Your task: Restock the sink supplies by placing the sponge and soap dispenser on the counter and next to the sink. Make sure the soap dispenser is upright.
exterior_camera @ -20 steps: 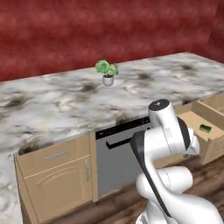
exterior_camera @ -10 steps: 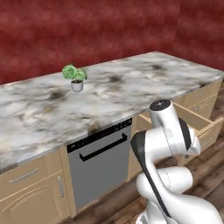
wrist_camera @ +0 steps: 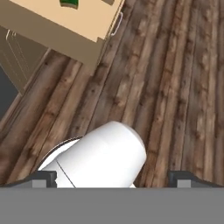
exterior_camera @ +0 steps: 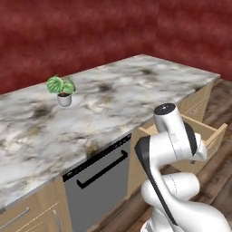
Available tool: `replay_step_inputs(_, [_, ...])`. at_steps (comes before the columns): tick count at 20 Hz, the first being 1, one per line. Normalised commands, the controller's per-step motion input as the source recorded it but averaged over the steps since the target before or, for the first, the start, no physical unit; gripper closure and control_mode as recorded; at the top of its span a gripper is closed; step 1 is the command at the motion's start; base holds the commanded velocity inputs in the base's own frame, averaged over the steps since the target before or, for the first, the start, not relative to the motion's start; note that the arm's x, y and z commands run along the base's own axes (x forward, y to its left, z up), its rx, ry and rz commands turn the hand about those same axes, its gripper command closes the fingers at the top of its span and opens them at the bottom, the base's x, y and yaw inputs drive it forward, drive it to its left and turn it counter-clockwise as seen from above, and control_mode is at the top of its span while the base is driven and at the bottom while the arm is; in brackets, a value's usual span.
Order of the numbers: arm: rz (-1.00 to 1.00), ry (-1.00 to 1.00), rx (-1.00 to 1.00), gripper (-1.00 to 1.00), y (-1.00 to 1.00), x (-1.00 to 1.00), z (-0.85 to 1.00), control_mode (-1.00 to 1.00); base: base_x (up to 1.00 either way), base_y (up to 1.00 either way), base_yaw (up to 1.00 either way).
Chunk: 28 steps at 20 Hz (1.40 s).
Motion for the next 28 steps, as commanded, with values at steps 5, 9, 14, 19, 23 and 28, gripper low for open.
replay_step_inputs(5, [0.0, 0.0, 0.0, -1.0, 0.0, 0.0, 0.0, 1.0, 0.33, -0.28, -0.26])
replay_step_inputs(9, [0.0, 0.0, 0.0, -1.0, 0.0, 0.0, 0.0, 1.0, 0.58, -0.02, -0.22])
replay_step_inputs(14, [0.0, 0.0, 0.0, -1.0, 0.0, 0.0, 0.0, 1.0, 0.55, 0.0, -0.18])
replay_step_inputs(19, [0.0, 0.0, 0.0, -1.0, 0.0, 0.0, 0.0, 1.0, 0.42, -0.04, -0.16])
replay_step_inputs(23, [0.0, 0.0, 0.0, -1.0, 0.0, 0.0, 0.0, 1.0, 0.42, -0.01, -0.15])
replay_step_inputs(28, [0.0, 0.0, 0.0, -1.0, 0.0, 0.0, 0.0, 1.0, 0.35, -0.02, -0.15])
